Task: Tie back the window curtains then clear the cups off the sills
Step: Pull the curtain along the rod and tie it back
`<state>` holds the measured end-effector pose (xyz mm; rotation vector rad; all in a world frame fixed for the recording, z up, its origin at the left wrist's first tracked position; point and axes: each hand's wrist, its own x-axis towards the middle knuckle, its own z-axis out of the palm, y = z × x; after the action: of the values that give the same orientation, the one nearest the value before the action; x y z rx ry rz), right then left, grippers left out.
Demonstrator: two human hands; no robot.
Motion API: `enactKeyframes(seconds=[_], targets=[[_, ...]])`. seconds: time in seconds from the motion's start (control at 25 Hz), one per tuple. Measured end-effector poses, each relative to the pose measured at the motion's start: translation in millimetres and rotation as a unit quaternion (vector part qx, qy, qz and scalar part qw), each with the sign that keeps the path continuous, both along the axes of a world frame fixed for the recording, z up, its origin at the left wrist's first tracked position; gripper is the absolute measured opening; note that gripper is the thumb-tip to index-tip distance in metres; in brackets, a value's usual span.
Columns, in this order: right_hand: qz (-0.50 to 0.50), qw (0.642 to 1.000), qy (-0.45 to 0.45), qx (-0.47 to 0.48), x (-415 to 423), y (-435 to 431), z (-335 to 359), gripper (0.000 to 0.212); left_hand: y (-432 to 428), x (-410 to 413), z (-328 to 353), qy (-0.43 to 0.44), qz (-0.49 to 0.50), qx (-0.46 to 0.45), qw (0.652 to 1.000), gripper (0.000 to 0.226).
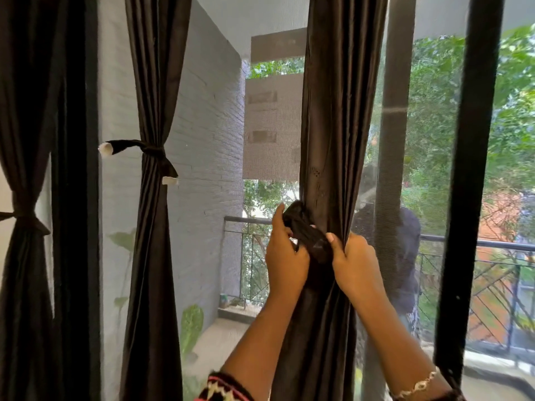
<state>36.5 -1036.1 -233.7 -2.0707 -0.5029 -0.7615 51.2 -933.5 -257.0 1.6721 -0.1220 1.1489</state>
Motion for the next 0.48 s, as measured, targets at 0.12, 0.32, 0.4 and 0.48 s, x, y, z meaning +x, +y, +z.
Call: enactKeyframes(seconds=[0.12,0.32,0.4,0.48], targets=[[0.000,1.000,-0.002,-0.002,-1,0,-1,0.038,-2,-4,11,-0.001,-0.091,-0.059,0.994,0.043],[-0.047,0.998,-0.004,-0.035,-2,3,-1,0.028,-15,-21,27,0.090,-0.201,-0.271,0.937,0.050],[-0.088,0.992,-0.014,-0.084,-3,7,-3,0.022,-22,-27,25,0.094,-0.244,-0.272,0.926,0.052],[-0.111,0.983,-0.034,-0.142,-9,10,-4,0.024,-28,-31,22,0.111,-0.262,-0.194,0.939,0.043]])
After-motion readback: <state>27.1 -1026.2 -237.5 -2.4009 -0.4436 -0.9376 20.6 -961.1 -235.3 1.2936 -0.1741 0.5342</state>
